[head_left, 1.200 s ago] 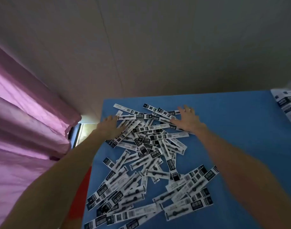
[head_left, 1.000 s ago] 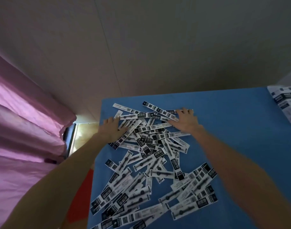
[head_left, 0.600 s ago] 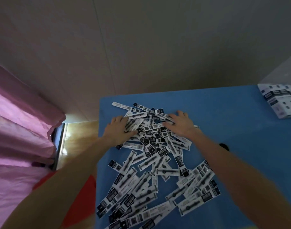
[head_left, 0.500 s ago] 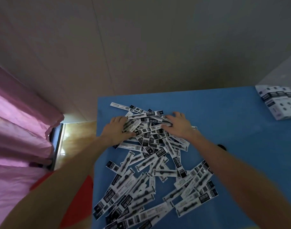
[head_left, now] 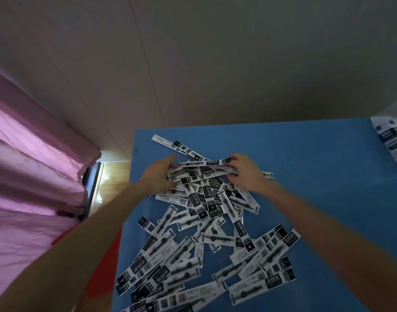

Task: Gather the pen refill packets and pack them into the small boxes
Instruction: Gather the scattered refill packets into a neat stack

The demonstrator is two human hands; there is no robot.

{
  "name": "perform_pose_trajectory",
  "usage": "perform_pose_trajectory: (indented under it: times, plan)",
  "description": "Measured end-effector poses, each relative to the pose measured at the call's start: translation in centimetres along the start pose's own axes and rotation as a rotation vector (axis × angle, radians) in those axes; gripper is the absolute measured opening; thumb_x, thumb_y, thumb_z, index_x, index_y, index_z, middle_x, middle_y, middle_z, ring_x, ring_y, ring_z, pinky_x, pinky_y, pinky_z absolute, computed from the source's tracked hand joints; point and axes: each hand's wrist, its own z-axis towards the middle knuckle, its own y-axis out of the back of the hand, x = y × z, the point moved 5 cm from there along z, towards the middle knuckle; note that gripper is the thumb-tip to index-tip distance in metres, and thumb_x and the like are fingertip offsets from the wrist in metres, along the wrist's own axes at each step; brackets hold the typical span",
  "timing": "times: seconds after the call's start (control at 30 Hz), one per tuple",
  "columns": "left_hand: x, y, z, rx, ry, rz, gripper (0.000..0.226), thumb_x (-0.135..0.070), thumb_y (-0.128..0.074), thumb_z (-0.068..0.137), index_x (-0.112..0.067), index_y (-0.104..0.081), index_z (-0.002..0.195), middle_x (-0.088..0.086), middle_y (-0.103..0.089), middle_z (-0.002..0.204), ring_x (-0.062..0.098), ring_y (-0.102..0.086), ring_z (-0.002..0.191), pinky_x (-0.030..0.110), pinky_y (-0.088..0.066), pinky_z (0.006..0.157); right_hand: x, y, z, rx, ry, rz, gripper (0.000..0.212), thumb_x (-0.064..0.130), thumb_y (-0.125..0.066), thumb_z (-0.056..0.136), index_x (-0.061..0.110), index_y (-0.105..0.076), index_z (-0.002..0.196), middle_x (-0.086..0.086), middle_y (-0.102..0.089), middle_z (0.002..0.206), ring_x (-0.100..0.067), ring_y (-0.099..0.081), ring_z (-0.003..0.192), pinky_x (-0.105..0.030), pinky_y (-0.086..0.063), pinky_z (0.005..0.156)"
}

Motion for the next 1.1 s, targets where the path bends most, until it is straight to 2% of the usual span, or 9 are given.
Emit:
perform_pose_trajectory:
  times: [0.1, 0.17, 0.27, 0.37, 0.5, 0.6, 0.8, 1.0, 1.1]
  plan:
    - [-0.5, -0.4, 0.0, 0.010, -0.006, -0.012, 0.095, -0.018, -0.085, 0.081, -0.018, -0.029, 0.158, 0.002, -0.057, 0.140, 0.026, -0.051, 0.126, 0.041, -0.047, 0.100, -0.5, 0.5, -0.2, 0.001, -0.120, 0.297, 0.059, 0.006, -0.074, 0.083, 0.017, -0.059, 0.140, -0.002, -0.062, 0.129, -0.018, -0.063, 0.105, -0.034, -0.057, 0.085]
    - [-1.1, -0.6, -0.2, 0.007, -0.011, -0.019, 0.096, -0.018, -0.085, 0.081, -0.017, -0.028, 0.158, 0.003, -0.057, 0.140, 0.027, -0.051, 0.126, 0.041, -0.047, 0.101, -0.4, 0.6, -0.4, 0.020, -0.209, 0.482, 0.078, -0.004, -0.072, 0.083, 0.018, -0.043, 0.152, 0.004, -0.059, 0.137, -0.022, -0.068, 0.108, -0.036, -0.062, 0.081]
    - [-2.1, -1.2, -0.4, 0.004, -0.023, -0.039, 0.096, -0.014, -0.084, 0.081, -0.016, -0.027, 0.158, 0.005, -0.057, 0.140, 0.027, -0.053, 0.126, 0.042, -0.047, 0.101, 0.5, 0.1, -0.6, 0.021, -0.225, 0.595, 0.087, -0.001, -0.070, 0.086, 0.022, -0.028, 0.159, 0.006, -0.056, 0.137, -0.020, -0.066, 0.109, -0.036, -0.062, 0.076]
    - [-2.6, -1.6, -0.8, -0.002, -0.037, -0.041, 0.091, -0.015, -0.082, 0.083, -0.019, -0.029, 0.157, 0.005, -0.056, 0.141, 0.027, -0.054, 0.127, 0.042, -0.048, 0.101, 1.5, -0.1, -0.8, 0.016, -0.163, 0.483, 0.082, 0.008, -0.071, 0.088, 0.020, -0.031, 0.159, 0.003, -0.059, 0.139, -0.017, -0.058, 0.119, -0.029, -0.052, 0.091]
    - [-1.7, -0.9, -1.6, -0.070, -0.043, -0.022, 0.087, -0.027, -0.083, 0.084, -0.022, -0.033, 0.155, 0.002, -0.051, 0.149, 0.024, -0.047, 0.136, 0.039, -0.043, 0.106, 1.4, 1.3, -0.7, -0.154, -0.104, 0.310, 0.065, 0.020, -0.072, 0.090, 0.020, -0.048, 0.150, 0.004, -0.063, 0.138, -0.018, -0.057, 0.125, -0.040, -0.044, 0.110]
    - [0.1, -0.1, -2.0, -0.103, 0.044, 0.050, 0.090, -0.040, -0.080, 0.085, -0.019, -0.032, 0.158, 0.004, -0.038, 0.160, 0.027, -0.037, 0.144, 0.042, -0.035, 0.115, 1.3, 2.1, 0.9, -0.227, -0.095, 0.264, 0.064, 0.024, -0.067, 0.092, 0.017, -0.045, 0.152, -0.003, -0.053, 0.150, -0.024, -0.046, 0.138, -0.044, -0.040, 0.115]
    - [1.5, 0.5, -1.8, -0.097, 0.038, 0.113, 0.066, -0.042, -0.078, 0.087, -0.020, -0.054, 0.144, 0.005, -0.047, 0.148, 0.027, -0.043, 0.137, 0.040, -0.039, 0.109, 3.1, 0.5, 5.9, -0.004, -0.052, 0.045, 0.076, 0.048, -0.061, 0.096, 0.022, -0.030, 0.160, -0.009, -0.024, 0.167, -0.033, -0.019, 0.153, -0.057, -0.026, 0.122]
    - [-0.6, -0.4, -0.8, -0.105, -0.001, 0.032, 0.055, -0.038, -0.079, 0.086, -0.016, -0.059, 0.133, 0.003, -0.058, 0.128, 0.024, -0.054, 0.121, 0.035, -0.044, 0.096, 5.8, -0.9, 5.6, -0.080, -0.032, -0.110, 0.058, 0.060, -0.052, 0.096, 0.024, -0.058, 0.141, -0.007, -0.054, 0.139, -0.030, -0.045, 0.132, -0.046, -0.037, 0.108]
    - [-0.2, -0.1, -0.7, -0.159, 0.077, -0.042, 0.043, -0.035, -0.075, 0.088, -0.022, -0.060, 0.127, -0.003, -0.063, 0.124, 0.018, -0.060, 0.111, 0.032, -0.047, 0.087, 5.7, -0.7, 4.5, -0.102, 0.016, -0.101, 0.051, 0.061, -0.050, 0.097, 0.027, -0.065, 0.132, -0.003, -0.061, 0.125, -0.025, -0.052, 0.122, -0.042, -0.040, 0.103]
